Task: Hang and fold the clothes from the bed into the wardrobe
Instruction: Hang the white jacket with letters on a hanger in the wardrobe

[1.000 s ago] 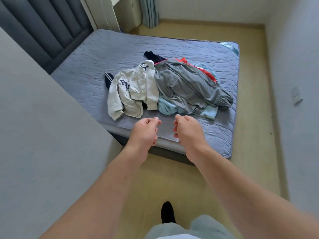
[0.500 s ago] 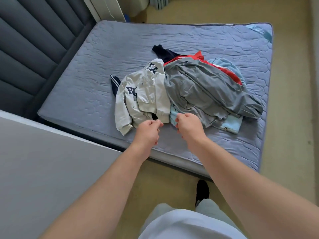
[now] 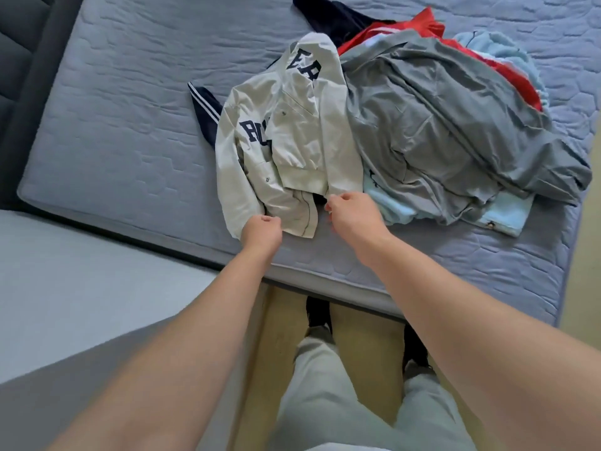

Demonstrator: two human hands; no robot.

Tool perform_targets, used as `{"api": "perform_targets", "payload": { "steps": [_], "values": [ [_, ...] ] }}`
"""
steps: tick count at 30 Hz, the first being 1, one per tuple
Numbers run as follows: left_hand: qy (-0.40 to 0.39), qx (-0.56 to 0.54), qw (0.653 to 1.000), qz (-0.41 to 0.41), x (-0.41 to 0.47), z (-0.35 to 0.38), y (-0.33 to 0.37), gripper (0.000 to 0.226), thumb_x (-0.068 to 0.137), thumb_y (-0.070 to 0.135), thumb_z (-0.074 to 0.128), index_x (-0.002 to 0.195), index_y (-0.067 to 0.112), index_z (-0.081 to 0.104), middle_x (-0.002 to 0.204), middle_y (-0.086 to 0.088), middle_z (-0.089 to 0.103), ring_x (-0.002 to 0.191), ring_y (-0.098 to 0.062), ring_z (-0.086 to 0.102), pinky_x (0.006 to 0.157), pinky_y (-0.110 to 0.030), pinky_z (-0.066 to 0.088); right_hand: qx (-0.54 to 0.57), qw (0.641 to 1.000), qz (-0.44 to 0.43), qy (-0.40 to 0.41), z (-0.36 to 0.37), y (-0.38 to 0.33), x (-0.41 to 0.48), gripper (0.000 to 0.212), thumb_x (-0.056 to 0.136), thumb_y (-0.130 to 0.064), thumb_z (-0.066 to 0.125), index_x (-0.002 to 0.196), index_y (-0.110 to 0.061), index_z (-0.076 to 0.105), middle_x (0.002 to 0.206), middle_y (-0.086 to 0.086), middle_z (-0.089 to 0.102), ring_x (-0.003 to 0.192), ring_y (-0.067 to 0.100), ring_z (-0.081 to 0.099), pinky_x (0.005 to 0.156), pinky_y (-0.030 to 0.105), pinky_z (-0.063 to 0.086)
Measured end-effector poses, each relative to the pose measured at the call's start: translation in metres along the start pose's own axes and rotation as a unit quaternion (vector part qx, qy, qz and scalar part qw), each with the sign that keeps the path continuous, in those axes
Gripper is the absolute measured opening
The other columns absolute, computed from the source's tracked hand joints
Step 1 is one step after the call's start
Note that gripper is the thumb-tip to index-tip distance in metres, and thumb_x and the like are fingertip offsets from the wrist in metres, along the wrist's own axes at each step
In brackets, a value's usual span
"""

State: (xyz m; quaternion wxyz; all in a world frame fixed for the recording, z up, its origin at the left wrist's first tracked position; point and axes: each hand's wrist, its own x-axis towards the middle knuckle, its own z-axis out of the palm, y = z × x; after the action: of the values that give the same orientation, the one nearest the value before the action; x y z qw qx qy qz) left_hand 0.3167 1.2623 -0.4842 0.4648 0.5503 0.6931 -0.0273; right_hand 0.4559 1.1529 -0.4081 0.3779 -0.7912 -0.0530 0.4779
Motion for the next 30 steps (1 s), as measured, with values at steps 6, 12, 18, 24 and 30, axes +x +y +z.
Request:
{"api": "perform_targets", "payload": {
  "steps": [6, 12, 18, 24, 30],
  "values": [
    [0.010, 0.159, 0.987, -0.012, 0.138, 0.014, -0.023, 0.028, 0.089, 0.029, 0.061, 0.116, 0.032, 0.066, 0.131, -0.005, 0.055, 0.107, -0.027, 0.058, 0.085, -0.031, 0.046, -0.003, 0.999, 0.037, 0.022, 0.074, 0.005, 0.088, 0.037, 0.100, -0.026, 0.044, 0.108, 0.005, 0.063, 0.090, 0.018, 0.068, 0.077, 0.026, 0.056, 0.088, 0.053, 0.055],
    [-0.064, 0.282, 0.951, -0.109, 0.221, 0.033, -0.061, 0.068, 0.091, 0.035, 0.067, 0.153, 0.026, 0.038, 0.167, -0.008, 0.001, 0.148, -0.042, 0.017, 0.120, -0.045, 0.027, -0.033, 0.998, 0.059, 0.016, 0.106, 0.035, 0.132, 0.042, 0.103, -0.028, 0.042, 0.111, 0.008, 0.060, 0.082, 0.009, 0.057, 0.074, 0.024, 0.052, 0.086, 0.053, 0.054],
    [0.029, -0.028, 0.997, -0.072, 0.222, 0.024, -0.069, 0.035, 0.086, 0.001, 0.060, 0.117, 0.017, 0.065, 0.126, -0.006, 0.065, 0.105, -0.021, 0.065, 0.088, -0.027, 0.051, -0.026, 0.996, 0.080, 0.017, 0.093, 0.048, 0.130, 0.026, 0.101, -0.028, 0.043, 0.084, -0.014, 0.057, 0.075, 0.008, 0.053, 0.070, 0.021, 0.047, 0.066, 0.034, 0.038],
    [-0.078, -0.252, 0.963, -0.052, 0.139, -0.012, 0.009, 0.053, 0.066, -0.012, 0.041, 0.101, 0.014, 0.071, 0.106, -0.011, 0.071, 0.090, -0.029, 0.064, 0.071, -0.036, 0.051, -0.055, 0.996, 0.068, 0.004, 0.069, 0.015, 0.093, 0.027, 0.099, -0.030, 0.048, 0.079, -0.016, 0.057, 0.071, 0.005, 0.056, 0.063, 0.019, 0.048, 0.063, 0.032, 0.040],
    [-0.219, -0.280, 0.935, 0.006, 0.008, -0.043, 0.071, 0.059, 0.054, -0.011, 0.037, 0.086, 0.013, 0.081, 0.092, -0.012, 0.076, 0.084, -0.031, 0.070, 0.082, -0.042, 0.058, -0.022, 1.000, 0.015, 0.016, 0.024, -0.031, 0.035, 0.031, 0.094, -0.042, 0.059, 0.096, -0.012, 0.068, 0.080, -0.007, 0.067, 0.069, 0.014, 0.059, 0.062, 0.027, 0.043]
  ]
}}
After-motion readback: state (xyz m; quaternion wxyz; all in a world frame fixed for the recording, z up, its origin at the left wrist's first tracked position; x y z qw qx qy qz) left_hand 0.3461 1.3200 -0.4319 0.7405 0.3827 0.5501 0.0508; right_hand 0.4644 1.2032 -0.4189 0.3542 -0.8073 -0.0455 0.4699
